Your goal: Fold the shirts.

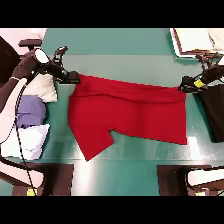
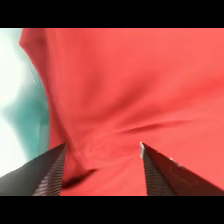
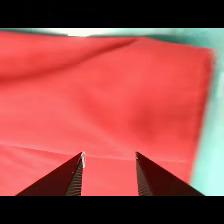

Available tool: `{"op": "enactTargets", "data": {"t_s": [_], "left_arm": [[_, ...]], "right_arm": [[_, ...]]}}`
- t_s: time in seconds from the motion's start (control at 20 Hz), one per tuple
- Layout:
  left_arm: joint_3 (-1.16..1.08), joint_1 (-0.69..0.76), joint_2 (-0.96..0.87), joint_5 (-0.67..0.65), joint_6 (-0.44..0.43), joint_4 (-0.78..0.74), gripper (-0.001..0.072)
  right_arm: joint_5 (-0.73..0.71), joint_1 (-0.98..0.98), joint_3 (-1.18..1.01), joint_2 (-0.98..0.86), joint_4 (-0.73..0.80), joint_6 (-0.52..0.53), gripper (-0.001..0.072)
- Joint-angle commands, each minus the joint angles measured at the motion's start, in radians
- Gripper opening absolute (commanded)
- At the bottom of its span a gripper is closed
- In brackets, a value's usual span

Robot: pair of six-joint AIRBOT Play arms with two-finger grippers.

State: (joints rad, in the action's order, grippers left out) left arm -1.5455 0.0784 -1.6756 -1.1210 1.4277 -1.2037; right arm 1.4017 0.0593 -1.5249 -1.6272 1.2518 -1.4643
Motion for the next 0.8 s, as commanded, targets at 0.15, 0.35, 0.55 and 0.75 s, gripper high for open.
{"op": "enactTargets", "data": {"t_s": [0.15, 0.35, 0.55, 0.75], "left_arm": [[0.199, 0.000, 0.171, -0.101, 0.015, -0.059, 0.0549], [0.558, 0.000, 0.417, -0.094, 0.023, -0.058, 0.0549], [0.841, 0.000, 0.614, -0.033, 0.096, -0.026, 0.0549], [0.998, 0.000, 0.658, 0.038, 0.090, 0.115, 0.0550]], "right_arm": [[0.034, 0.090, 0.237, 0.223, -0.108, 0.053, 0.0379], [0.049, 0.156, 0.421, 0.420, -0.109, 0.061, 0.0378], [0.032, 0.169, 0.515, 0.541, -0.110, 0.064, 0.0378], [0.022, 0.169, 0.551, 0.593, -0.135, 0.079, 0.0377]]}}
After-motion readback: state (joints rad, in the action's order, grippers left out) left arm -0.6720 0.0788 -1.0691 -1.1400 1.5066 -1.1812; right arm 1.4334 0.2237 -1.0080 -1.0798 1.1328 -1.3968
